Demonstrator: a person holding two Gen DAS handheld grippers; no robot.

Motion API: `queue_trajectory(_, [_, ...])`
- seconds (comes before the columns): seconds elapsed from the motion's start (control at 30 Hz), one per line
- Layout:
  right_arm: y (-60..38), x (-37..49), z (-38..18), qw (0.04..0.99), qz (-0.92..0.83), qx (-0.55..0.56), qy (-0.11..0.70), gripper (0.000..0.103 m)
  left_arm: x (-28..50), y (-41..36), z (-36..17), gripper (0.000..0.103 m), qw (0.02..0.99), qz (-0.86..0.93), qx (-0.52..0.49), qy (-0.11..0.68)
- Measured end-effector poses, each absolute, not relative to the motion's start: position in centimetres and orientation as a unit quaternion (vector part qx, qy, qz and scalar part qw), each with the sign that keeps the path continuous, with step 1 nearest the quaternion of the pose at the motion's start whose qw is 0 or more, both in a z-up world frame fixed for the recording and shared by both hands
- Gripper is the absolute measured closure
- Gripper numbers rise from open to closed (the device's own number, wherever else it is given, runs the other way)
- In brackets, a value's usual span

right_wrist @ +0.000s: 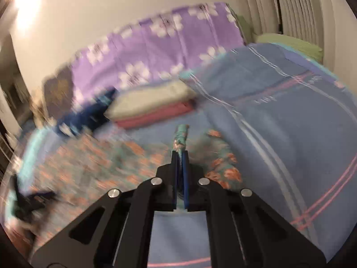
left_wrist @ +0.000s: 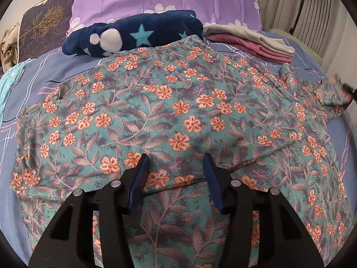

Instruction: Fold small clothes

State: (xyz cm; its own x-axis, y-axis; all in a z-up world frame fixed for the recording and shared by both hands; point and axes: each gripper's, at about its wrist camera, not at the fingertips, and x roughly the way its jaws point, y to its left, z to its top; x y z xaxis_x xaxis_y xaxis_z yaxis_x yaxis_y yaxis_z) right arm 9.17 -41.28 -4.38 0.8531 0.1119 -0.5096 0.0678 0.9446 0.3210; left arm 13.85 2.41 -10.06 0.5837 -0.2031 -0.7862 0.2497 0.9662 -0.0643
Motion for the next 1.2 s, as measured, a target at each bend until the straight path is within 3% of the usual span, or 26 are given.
queue_trajectory(0.23, [-33.6, 8.5, 0.7, 0.952, 0.128, 0.235, 0.151, 0.099, 13.8, 3.1, -9.7, 0.051, 0.888, -0.139, 0.003, 0.438])
queue_trajectory(0.43, [-22.4, 10.3, -5.1, 0.920, 0.231, 0.106, 0.297, 0.098, 12.8, 4.9, -8.4, 0.047, 0.859, -0.233, -0.142, 0.433])
queue_trajectory(0.57, [-22.1, 9.1, -8.5, 0.891, 0.251, 0.106, 0.363, 0.099, 11.5, 3.4, -7.4, 0.047, 0.843, -0.284, -0.157, 0.428])
queue_trajectory(0.77, [-22.4, 5.6, -9.5, 0.879, 0.261, 0.051, 0.396, 0.095, 11.0, 0.2, -6.9, 0.045, 0.816, -0.334, -0.160, 0.443])
queue_trajectory(1.0, [-23.9, 4.3, -9.5, 0.888, 0.240, 0.068, 0.387, 0.092, 11.6, -2.8, -9.2, 0.044, 0.809, -0.291, -0.117, 0.497])
queue_trajectory(1.03, [-24.0, 4.7, -9.4, 0.888, 0.234, 0.069, 0.389, 0.089, 11.6, -3.3, -9.0, 0.046, 0.809, -0.295, -0.115, 0.495])
queue_trajectory(1.07, [-24.3, 4.9, -9.5, 0.889, 0.228, 0.073, 0.391, 0.088, 11.6, -3.7, -8.8, 0.062, 0.807, -0.304, -0.118, 0.493])
queue_trajectory(1.1, [-24.6, 5.2, -9.6, 0.889, 0.221, 0.080, 0.394, 0.086, 11.7, -3.9, -8.8, 0.090, 0.803, -0.310, -0.122, 0.494])
queue_trajectory(1.13, [-24.9, 5.4, -9.8, 0.888, 0.216, 0.085, 0.397, 0.085, 12.1, -4.3, -8.7, 0.101, 0.798, -0.317, -0.129, 0.496])
queue_trajectory(1.2, [-25.4, 5.6, -10.0, 0.887, 0.210, 0.093, 0.401, 0.085, 12.5, -4.7, -7.5, 0.101, 0.808, -0.318, -0.125, 0.480])
